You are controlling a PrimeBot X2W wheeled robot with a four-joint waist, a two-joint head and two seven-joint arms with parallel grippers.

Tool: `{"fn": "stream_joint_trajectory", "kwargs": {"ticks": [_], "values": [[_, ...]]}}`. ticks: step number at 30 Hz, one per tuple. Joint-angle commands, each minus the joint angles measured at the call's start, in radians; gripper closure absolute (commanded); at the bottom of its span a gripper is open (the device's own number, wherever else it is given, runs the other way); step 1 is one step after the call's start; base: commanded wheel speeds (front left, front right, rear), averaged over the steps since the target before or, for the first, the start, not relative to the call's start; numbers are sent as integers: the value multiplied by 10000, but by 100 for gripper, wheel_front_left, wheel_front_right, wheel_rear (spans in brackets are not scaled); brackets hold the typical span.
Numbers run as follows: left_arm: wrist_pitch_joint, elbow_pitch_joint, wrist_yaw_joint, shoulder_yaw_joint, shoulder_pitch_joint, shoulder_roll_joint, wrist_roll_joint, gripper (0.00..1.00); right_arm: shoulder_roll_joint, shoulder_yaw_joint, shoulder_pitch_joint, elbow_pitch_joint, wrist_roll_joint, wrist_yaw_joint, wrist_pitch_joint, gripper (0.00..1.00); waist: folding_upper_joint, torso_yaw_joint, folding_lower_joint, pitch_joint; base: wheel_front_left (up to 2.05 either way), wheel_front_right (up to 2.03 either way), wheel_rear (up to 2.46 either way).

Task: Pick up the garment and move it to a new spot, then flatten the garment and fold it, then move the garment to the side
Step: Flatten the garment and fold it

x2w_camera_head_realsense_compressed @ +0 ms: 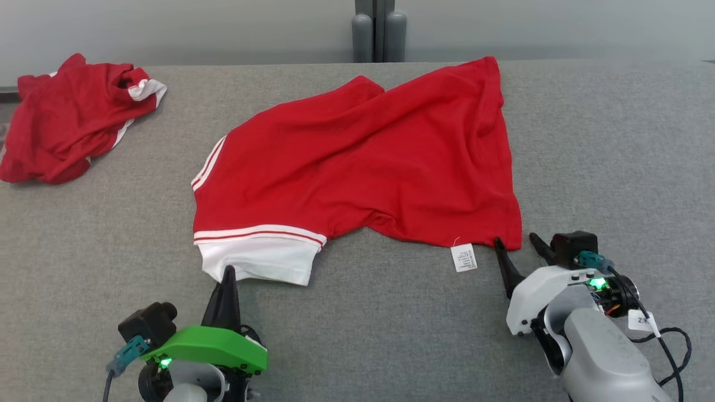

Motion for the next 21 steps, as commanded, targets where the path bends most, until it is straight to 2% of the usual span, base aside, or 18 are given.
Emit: {"fn": "stream_joint_trajectory", "kwargs": {"ticks": [1, 6, 7, 8, 9, 10, 11, 12, 21], "values": [[-93, -155, 7, -7, -51, 89, 44, 100, -37, 76, -197, 292, -40, -14, 101, 0, 0, 187, 0, 118, 0, 0, 0], [-147, -659, 73, 23, 179, 145, 70, 100, -25, 559, -559, 1116, 272, -13, 238, 0, 0, 415, 0, 183, 0, 0, 0], [-154, -723, 83, 29, 207, 147, 66, 100, -23, 640, -584, 1190, 326, -11, 216, 11, 0, 436, 0, 184, 0, 0, 0], [-160, -815, 105, 38, 229, 159, 53, 100, -2, 780, -626, 1305, 378, -5, 204, 36, 0, 462, 0, 180, 0, 0, 0], [-165, -857, 116, 43, 239, 168, 54, 100, 3, 834, -644, 1363, 403, -5, 210, 58, 0, 472, 0, 173, 0, 0, 0], [-176, -908, 139, 41, 265, 187, 74, 100, 8, 915, -677, 1419, 466, -5, 184, 71, 0, 483, 0, 161, 0, 0, 0], [-193, -952, 144, 34, 296, 197, 88, 100, 12, 988, -723, 1424, 543, -5, 128, 91, 0, 487, 0, 143, 0, 0, 0], [-194, -987, 133, 28, 316, 197, 86, 100, 9, 1039, -753, 1405, 596, -5, 80, 100, 0, 483, 0, 126, 0, 0, 0], [-337, -1688, -1, -15, 62, 512, 414, 100, -38, 902, -947, 264, 1277, -13, -339, 100, 0, 115, 0, -332, 0, 0, 0]]}}
